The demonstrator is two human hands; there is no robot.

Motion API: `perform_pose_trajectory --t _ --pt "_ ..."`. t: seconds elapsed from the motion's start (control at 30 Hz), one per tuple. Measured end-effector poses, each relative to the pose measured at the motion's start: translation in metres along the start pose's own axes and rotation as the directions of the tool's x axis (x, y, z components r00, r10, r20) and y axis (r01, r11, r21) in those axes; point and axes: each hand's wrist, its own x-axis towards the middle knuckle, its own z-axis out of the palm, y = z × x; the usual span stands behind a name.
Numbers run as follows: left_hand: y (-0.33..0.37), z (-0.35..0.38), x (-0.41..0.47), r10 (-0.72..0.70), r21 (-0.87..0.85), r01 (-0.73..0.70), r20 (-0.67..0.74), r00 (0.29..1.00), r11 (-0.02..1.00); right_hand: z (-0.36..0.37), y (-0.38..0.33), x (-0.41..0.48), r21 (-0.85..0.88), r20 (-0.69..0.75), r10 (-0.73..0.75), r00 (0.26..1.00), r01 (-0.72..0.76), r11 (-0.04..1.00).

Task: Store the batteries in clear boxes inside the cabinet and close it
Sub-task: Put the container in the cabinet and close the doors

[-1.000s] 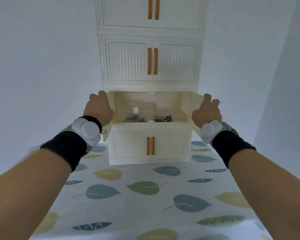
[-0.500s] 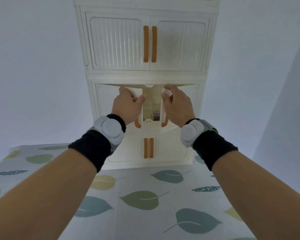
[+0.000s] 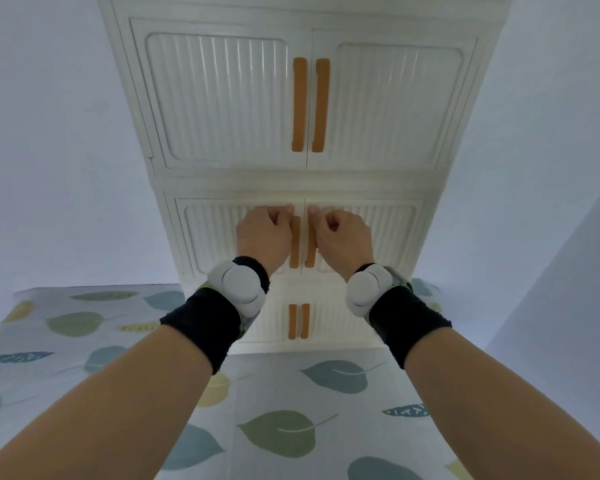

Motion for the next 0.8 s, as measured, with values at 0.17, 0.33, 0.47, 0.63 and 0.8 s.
perform_pose_trajectory --t 0.17,0.33,0.47,0.63,0.8 --pt "0.012 -0.003 0.005 -0.067 0.075 0.064 0.034 0.997 0.995 -0.004 -0.009 0.006 -0.034 0.039 0.043 0.998 -0.041 0.999" --pt "0.019 -0.002 0.010 -0.144 0.080 0.139 0.048 0.988 0.987 -0.008 -0.017 0.012 -0.049 0.092 0.083 0.992 -0.078 0.996" --pt "0.025 -0.004 0.014 -0.192 0.085 0.187 0.053 0.980 0.979 -0.010 -0.022 0.018 -0.117 0.131 0.089 0.987 -0.074 0.990" --pt "0.040 -0.027 0.013 -0.185 0.273 0.107 0.280 0.942 0.956 -0.027 -0.032 0.022 -0.220 0.305 0.156 0.939 -0.090 0.971" --pt "0.076 -0.055 0.028 -0.272 0.599 -0.210 0.611 0.744 0.773 -0.052 -0.058 0.042 -0.533 0.547 0.281 0.789 0.069 0.843"
